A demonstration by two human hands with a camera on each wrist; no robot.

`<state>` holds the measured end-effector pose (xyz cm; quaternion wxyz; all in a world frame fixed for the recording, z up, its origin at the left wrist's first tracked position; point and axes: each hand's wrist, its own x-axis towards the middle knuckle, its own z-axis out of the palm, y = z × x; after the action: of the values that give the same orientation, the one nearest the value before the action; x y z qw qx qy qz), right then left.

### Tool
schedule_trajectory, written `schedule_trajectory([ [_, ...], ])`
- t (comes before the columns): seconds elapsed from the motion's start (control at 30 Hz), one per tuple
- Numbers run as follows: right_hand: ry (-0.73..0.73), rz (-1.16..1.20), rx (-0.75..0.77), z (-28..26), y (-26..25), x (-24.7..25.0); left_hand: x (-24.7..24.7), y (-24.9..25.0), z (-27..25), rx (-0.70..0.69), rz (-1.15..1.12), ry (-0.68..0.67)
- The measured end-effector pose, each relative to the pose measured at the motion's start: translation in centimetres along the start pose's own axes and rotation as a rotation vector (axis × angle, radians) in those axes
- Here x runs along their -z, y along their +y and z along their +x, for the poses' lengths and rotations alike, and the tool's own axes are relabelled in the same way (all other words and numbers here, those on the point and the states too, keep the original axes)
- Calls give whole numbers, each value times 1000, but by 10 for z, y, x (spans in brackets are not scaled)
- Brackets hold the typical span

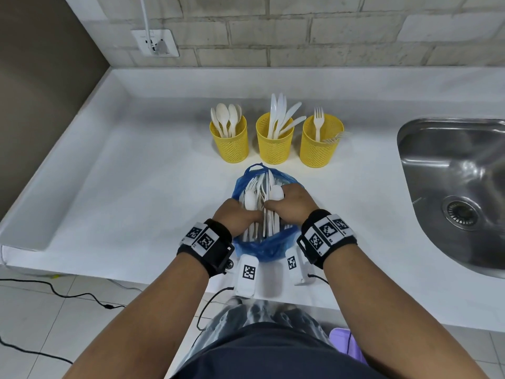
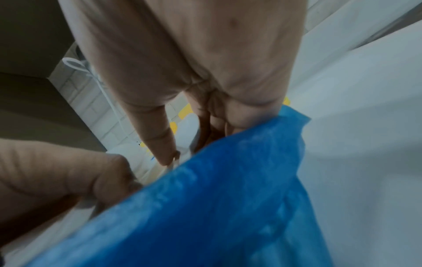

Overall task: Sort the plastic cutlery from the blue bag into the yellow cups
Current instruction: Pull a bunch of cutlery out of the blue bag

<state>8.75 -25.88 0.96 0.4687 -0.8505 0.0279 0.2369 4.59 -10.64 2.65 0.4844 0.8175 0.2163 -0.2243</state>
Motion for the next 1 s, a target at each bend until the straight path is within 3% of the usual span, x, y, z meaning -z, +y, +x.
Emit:
schedule_trajectory([
  [0.3,-19,223,-25,-4,0,5,-12,-3,-3,-48,-193,-18],
  [0.6,61,268,-53,-9,3,12,-11,3,-8,-245,100,-61],
  [0.83,64,361,-87,-4,11,11,-13,-4,4,-219,73,39],
  [1.0,43,401,-68,-2,9,8,-18,-12,11,-297,135,43],
])
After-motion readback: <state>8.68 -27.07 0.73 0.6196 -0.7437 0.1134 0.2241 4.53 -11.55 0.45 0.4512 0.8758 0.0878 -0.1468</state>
